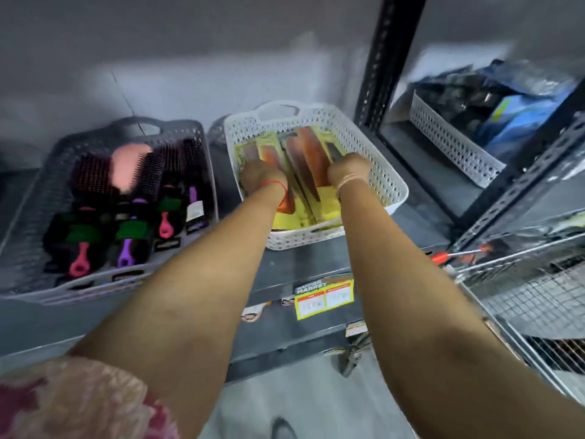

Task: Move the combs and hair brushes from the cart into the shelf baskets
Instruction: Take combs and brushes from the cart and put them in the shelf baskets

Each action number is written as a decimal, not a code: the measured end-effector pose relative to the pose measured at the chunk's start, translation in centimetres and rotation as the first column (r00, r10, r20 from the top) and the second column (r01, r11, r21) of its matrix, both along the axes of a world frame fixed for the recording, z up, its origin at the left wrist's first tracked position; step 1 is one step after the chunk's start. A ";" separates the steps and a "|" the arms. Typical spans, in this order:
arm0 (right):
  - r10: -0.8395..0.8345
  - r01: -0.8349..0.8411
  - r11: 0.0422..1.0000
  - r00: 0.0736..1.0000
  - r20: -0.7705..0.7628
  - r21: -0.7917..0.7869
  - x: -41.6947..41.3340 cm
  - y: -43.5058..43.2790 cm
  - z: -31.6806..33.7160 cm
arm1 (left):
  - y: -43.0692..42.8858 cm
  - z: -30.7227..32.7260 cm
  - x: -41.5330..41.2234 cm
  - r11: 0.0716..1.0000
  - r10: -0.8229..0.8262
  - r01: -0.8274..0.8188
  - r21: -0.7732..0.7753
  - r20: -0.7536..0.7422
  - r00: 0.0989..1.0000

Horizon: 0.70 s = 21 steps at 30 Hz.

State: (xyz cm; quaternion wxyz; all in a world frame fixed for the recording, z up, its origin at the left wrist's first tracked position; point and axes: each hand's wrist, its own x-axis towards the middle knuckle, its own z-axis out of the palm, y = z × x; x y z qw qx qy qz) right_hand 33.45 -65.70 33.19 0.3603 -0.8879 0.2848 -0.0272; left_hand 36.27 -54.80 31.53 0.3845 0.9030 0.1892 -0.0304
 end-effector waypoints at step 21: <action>0.743 -0.884 0.460 0.434 0.510 0.081 -16.6 48.0 -2.8 | 43.6 -1.4 -20.3 0.551 0.835 -0.685 -0.478 0.336 0.437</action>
